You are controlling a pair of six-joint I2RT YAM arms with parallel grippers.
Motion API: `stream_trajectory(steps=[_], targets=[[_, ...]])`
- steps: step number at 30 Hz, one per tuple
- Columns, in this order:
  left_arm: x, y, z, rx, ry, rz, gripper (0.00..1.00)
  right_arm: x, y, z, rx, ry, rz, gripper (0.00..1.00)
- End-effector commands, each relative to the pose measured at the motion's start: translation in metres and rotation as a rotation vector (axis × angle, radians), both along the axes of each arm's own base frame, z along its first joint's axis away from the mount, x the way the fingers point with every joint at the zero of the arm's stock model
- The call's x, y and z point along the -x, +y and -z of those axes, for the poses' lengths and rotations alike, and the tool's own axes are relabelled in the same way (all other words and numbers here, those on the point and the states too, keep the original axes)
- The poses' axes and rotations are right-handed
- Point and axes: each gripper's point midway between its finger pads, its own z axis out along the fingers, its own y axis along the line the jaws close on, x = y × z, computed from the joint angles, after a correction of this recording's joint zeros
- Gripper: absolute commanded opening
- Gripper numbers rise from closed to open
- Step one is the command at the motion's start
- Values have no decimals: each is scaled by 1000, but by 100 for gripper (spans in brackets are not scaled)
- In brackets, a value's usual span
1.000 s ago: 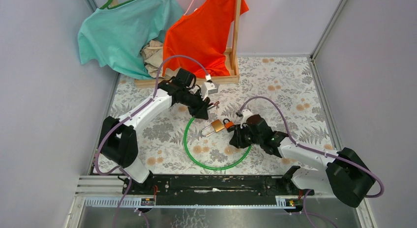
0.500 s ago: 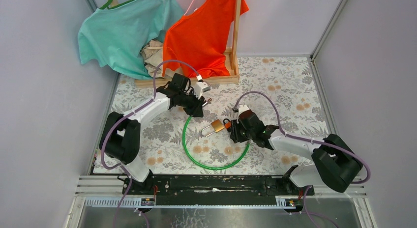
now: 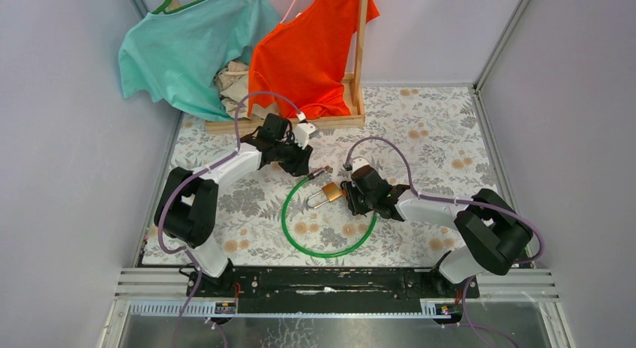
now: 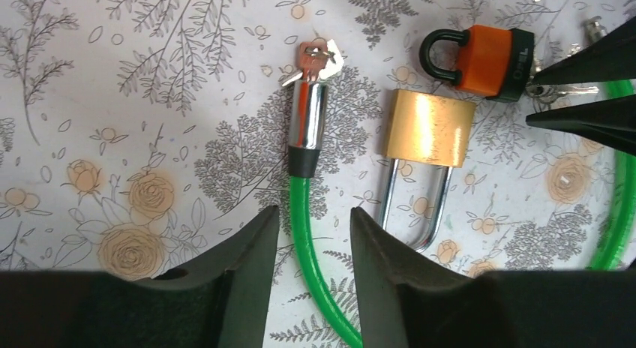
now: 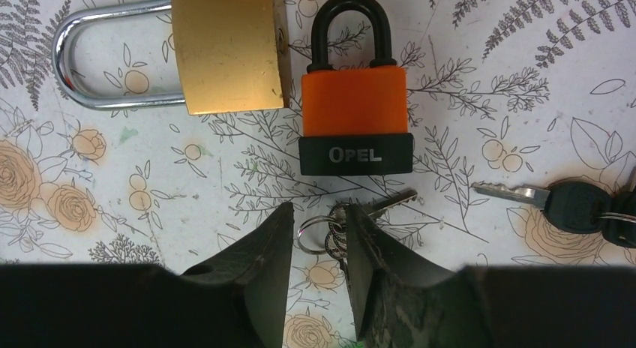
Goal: Unlock with the key
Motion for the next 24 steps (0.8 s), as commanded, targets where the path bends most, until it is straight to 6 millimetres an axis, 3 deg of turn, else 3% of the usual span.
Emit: stream_trajectory(steps=[1,6,11,16,20,24], targets=[[-19,9,-5,-21,-67,-58,49,-2,2,0,27,0,5,37],[-22,12,-24,-22,-85,-57,58,5,-5,5,60,20,12,35],[-13,11,-47,-22,-53,-34,63,7,-11,0,85,-3,26,45],[-11,16,-73,-30,-95,-35,78,0,-14,-16,85,-46,64,57],[-18,28,-89,-81,-131,-90,94,0,-14,-17,81,-39,85,57],[-25,39,-101,-107,-175,-139,100,1,-15,-8,99,-12,99,57]])
